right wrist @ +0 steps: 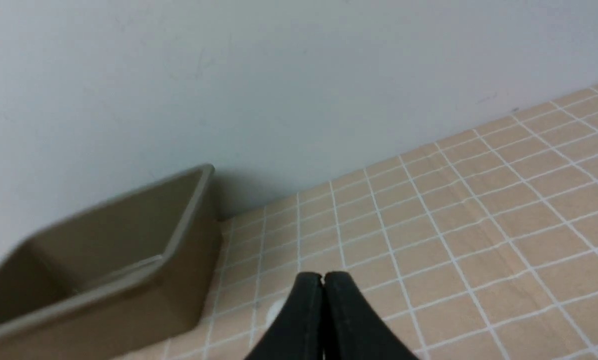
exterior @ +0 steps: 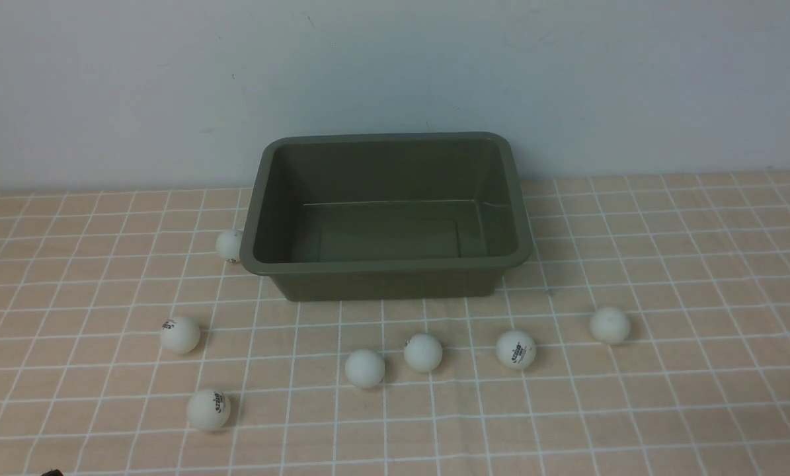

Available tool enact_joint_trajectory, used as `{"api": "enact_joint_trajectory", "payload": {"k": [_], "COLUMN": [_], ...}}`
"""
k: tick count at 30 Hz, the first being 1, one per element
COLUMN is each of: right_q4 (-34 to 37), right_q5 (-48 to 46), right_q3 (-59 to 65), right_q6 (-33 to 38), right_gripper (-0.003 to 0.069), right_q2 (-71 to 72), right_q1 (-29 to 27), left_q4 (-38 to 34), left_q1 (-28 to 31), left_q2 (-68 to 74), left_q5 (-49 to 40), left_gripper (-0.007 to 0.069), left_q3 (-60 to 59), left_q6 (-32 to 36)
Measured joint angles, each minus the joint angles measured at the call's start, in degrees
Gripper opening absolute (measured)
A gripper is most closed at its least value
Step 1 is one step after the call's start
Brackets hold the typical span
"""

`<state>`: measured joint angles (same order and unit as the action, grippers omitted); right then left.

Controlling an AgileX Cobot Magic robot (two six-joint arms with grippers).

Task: Put the table tennis balls into the box on the light coffee tablecloth.
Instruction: 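Reach for and grasp a ping pong ball on the table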

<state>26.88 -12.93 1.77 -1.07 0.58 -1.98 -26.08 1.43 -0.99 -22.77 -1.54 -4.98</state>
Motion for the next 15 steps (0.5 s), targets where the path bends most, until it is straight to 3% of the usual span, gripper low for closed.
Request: {"api": "enact_joint_trajectory", "payload": {"k": [4,15], "right_q4": [10.1,14.6], "right_q5": [1.9,14.0], "right_q3": [0.0,0.0], "right_q6": [-0.4,-0.5], "right_gripper": [-0.0018,-0.0018], "right_q2": [0.0,0.0], "right_q1": [0.0,0.0], "left_q4": [0.0,0.0], "left_q1": [0.0,0.0], "left_q2": [0.0,0.0], "left_q5": [0.0,0.0], "left_gripper": [-0.0069,-0.0069], "left_q3": [0.0,0.0], "left_q6": [0.0,0.0]}}
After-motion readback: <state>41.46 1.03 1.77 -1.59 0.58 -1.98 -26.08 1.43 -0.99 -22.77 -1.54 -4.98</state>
